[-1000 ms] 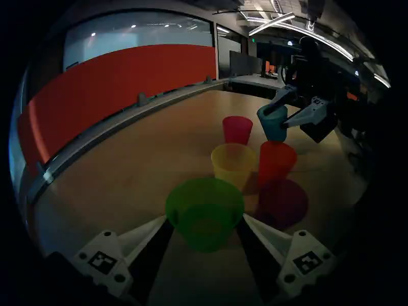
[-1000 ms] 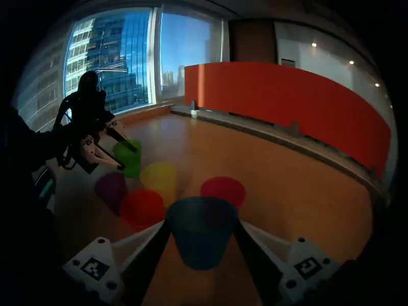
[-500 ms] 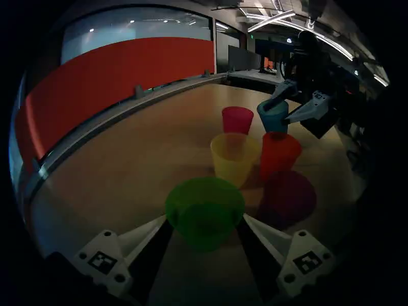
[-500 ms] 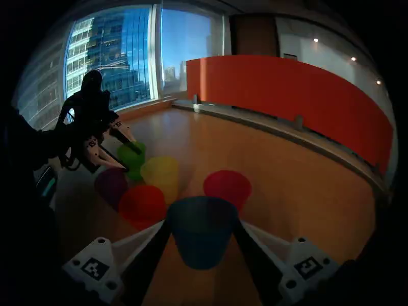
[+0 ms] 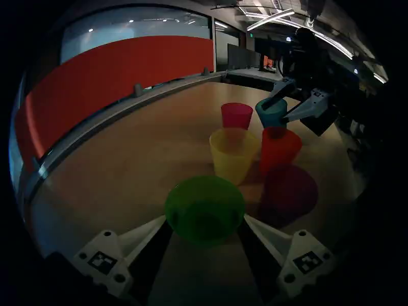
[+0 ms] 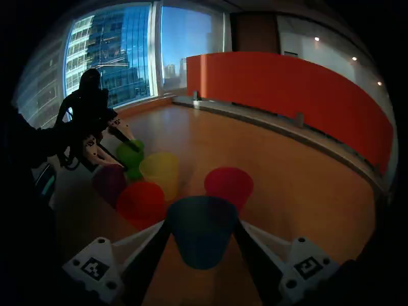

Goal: Pour water

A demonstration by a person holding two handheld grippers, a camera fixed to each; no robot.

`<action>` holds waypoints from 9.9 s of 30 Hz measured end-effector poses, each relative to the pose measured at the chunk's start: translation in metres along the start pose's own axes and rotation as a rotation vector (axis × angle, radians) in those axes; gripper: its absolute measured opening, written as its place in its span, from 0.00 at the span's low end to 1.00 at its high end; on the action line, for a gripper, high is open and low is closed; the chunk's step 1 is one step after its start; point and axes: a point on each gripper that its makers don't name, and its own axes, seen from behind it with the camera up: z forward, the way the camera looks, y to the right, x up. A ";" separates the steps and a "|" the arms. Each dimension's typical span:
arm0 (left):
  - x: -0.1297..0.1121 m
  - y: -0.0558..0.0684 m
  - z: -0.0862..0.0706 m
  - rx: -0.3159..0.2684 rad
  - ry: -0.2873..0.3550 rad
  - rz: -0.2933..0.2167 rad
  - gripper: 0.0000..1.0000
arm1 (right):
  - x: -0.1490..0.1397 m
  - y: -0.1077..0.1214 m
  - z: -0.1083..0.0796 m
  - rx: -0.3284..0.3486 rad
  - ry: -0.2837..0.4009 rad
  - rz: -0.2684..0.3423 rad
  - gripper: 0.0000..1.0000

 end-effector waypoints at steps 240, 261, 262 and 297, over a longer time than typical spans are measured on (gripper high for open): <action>-0.011 -0.094 -0.164 0.906 0.572 -0.337 0.91 | 0.063 0.086 -0.134 -0.855 0.584 0.128 1.00; -0.011 -0.094 -0.165 0.906 0.573 -0.337 0.91 | 0.041 0.085 -0.092 -0.756 0.631 0.186 1.00; -0.011 -0.094 -0.165 0.906 0.573 -0.337 0.91 | 0.040 0.085 -0.091 -0.755 0.631 0.188 1.00; -0.012 -0.094 -0.165 0.906 0.573 -0.337 0.91 | 0.021 0.094 -0.081 -0.770 0.573 0.204 1.00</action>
